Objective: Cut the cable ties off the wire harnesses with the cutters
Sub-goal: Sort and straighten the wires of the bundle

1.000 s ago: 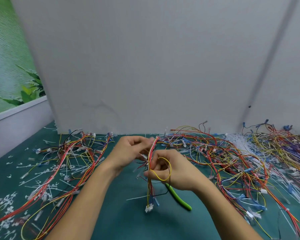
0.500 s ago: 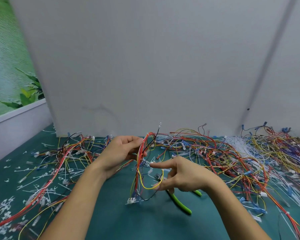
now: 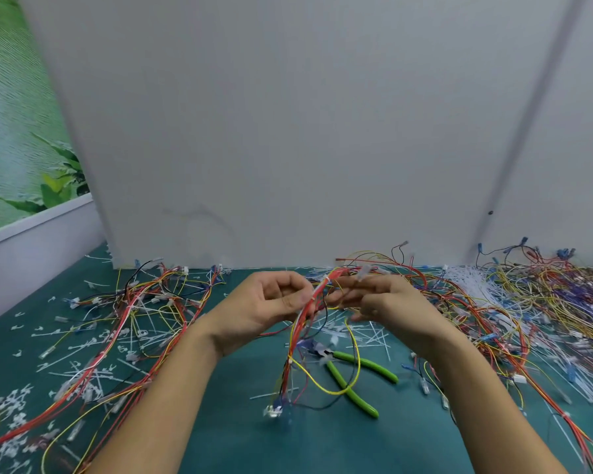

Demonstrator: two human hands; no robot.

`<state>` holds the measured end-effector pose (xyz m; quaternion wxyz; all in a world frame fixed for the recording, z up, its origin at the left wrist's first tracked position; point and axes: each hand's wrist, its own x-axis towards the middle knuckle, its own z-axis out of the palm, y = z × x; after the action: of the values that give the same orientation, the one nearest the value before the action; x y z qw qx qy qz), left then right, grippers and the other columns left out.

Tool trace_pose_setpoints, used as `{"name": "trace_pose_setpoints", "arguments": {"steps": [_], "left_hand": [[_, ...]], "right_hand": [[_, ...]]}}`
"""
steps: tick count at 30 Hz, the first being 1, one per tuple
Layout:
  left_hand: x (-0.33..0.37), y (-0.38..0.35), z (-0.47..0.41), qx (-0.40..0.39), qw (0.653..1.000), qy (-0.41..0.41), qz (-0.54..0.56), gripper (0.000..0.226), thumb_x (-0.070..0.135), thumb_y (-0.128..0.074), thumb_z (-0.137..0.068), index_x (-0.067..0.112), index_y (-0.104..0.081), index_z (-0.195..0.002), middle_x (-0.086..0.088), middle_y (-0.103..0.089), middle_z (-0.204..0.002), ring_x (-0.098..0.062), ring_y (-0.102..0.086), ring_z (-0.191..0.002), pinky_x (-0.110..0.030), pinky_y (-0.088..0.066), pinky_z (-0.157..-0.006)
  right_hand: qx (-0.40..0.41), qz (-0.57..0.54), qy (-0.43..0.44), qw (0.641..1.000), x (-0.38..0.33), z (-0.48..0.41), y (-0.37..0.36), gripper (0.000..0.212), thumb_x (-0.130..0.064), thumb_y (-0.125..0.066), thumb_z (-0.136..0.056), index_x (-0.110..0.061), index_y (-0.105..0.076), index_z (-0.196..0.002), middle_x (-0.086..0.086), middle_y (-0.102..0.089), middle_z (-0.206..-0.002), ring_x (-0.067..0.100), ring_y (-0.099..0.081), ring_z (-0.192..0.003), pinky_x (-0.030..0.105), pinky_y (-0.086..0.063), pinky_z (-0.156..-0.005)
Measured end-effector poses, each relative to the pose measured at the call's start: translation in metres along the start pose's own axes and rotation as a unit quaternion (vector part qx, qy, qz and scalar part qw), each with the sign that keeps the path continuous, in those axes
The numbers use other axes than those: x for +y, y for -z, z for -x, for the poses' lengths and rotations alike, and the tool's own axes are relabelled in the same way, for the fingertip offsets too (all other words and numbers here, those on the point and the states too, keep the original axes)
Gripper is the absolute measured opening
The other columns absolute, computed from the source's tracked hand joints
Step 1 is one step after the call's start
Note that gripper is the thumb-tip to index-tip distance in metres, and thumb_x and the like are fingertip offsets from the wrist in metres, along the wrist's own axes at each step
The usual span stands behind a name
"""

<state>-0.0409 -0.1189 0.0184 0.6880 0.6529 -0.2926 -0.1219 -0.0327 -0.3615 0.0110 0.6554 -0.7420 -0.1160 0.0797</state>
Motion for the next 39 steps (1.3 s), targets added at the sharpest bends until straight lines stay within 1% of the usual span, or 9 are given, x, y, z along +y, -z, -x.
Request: {"name": "trace_pose_setpoints", "arguments": {"steps": [4, 8, 10, 13, 20, 27, 33, 35, 39], "left_hand": [[0.0, -0.011, 0.0, -0.052, 0.997, 0.026, -0.047, 0.006, 0.016, -0.071, -0.091, 0.011, -0.072, -0.092, -0.004, -0.072, -0.083, -0.014, -0.063, -0.074, -0.023, -0.052, -0.073], [-0.002, -0.02, -0.002, -0.072, 0.993, 0.048, -0.076, 0.004, 0.018, -0.074, -0.088, 0.013, -0.074, -0.089, -0.003, -0.073, -0.078, -0.011, -0.065, -0.068, -0.023, -0.053, -0.07], [-0.002, -0.021, -0.003, -0.068, 0.993, 0.053, -0.076, 0.004, 0.015, -0.079, -0.086, 0.015, -0.075, -0.087, -0.007, -0.074, -0.08, -0.015, -0.065, -0.069, -0.025, -0.054, -0.07], [-0.001, -0.021, -0.003, -0.049, 0.994, 0.055, -0.084, 0.014, 0.02, -0.084, -0.078, 0.015, -0.076, -0.088, -0.011, -0.074, -0.083, -0.022, -0.064, -0.075, -0.032, -0.051, -0.072], [-0.004, -0.024, -0.009, 0.066, 0.995, 0.033, -0.062, 0.032, 0.045, -0.072, -0.087, 0.015, -0.076, -0.095, -0.008, -0.077, -0.095, -0.019, -0.065, -0.078, -0.032, -0.05, -0.067], [-0.004, -0.024, -0.016, 0.147, 0.988, -0.044, 0.018, 0.04, 0.035, -0.062, -0.09, 0.014, -0.067, -0.123, -0.007, -0.076, -0.115, -0.021, -0.07, -0.101, -0.025, -0.054, -0.069], [-0.007, -0.022, -0.018, 0.193, 0.977, -0.079, 0.044, 0.025, 0.022, -0.07, -0.083, 0.009, -0.07, -0.104, -0.008, -0.078, -0.098, -0.014, -0.072, -0.085, -0.022, -0.053, -0.066], [-0.009, -0.02, -0.018, 0.19, 0.978, -0.08, 0.029, 0.021, 0.021, -0.07, -0.082, 0.011, -0.07, -0.1, -0.006, -0.078, -0.095, -0.011, -0.07, -0.081, -0.022, -0.051, -0.064], [-0.01, -0.019, -0.017, 0.164, 0.981, -0.098, -0.022, 0.018, 0.022, -0.069, -0.085, 0.01, -0.07, -0.098, 0.0, -0.077, -0.091, -0.009, -0.07, -0.083, -0.019, -0.051, -0.069]], "right_hand": [[-0.072, -0.189, 0.007, 0.979, -0.005, 0.001, 0.004, 0.055, -0.004, -0.048, -0.074, 0.006, -0.06, -0.127, 0.021, -0.071, -0.125, 0.029, -0.072, -0.11, 0.032, -0.053, -0.073], [-0.1, -0.274, 0.024, 0.956, -0.012, 0.006, 0.002, 0.047, -0.021, -0.055, -0.087, 0.0, -0.066, -0.128, 0.02, -0.071, -0.124, 0.028, -0.073, -0.097, 0.031, -0.054, -0.071], [-0.079, -0.26, 0.042, 0.961, -0.014, 0.006, -0.001, 0.037, -0.029, -0.056, -0.095, -0.007, -0.074, -0.119, 0.013, -0.075, -0.108, 0.024, -0.073, -0.085, 0.029, -0.052, -0.065], [-0.04, -0.232, 0.069, 0.969, -0.016, 0.008, -0.009, 0.025, -0.029, -0.073, -0.085, -0.017, -0.081, -0.104, 0.006, -0.074, -0.088, 0.02, -0.072, -0.072, 0.026, -0.049, -0.059], [-0.094, -0.221, 0.082, 0.967, -0.019, 0.012, -0.01, 0.028, -0.019, -0.072, -0.083, -0.016, -0.078, -0.11, 0.005, -0.059, -0.075, 0.019, -0.06, -0.067, 0.025, -0.051, -0.062], [-0.106, -0.011, 0.103, 0.989, -0.015, 0.015, -0.021, 0.023, -0.018, -0.06, -0.098, -0.016, -0.075, -0.116, 0.007, -0.058, -0.072, 0.022, -0.055, -0.067, 0.028, -0.045, -0.062], [-0.077, 0.163, 0.119, 0.976, -0.014, 0.014, -0.023, 0.025, -0.008, -0.057, -0.105, -0.018, -0.076, -0.117, 0.004, -0.062, -0.068, 0.018, -0.058, -0.064, 0.028, -0.047, -0.06], [-0.071, 0.167, 0.11, 0.977, -0.017, 0.016, -0.023, 0.024, -0.007, -0.057, -0.104, -0.018, -0.076, -0.115, 0.007, -0.068, -0.071, 0.019, -0.064, -0.065, 0.031, -0.052, -0.063], [-0.063, 0.043, 0.081, 0.994, -0.022, 0.019, -0.027, 0.021, -0.003, -0.052, -0.104, -0.002, -0.071, -0.114, 0.019, -0.075, -0.088, 0.028, -0.072, -0.075, 0.041, -0.063, -0.07]]}}
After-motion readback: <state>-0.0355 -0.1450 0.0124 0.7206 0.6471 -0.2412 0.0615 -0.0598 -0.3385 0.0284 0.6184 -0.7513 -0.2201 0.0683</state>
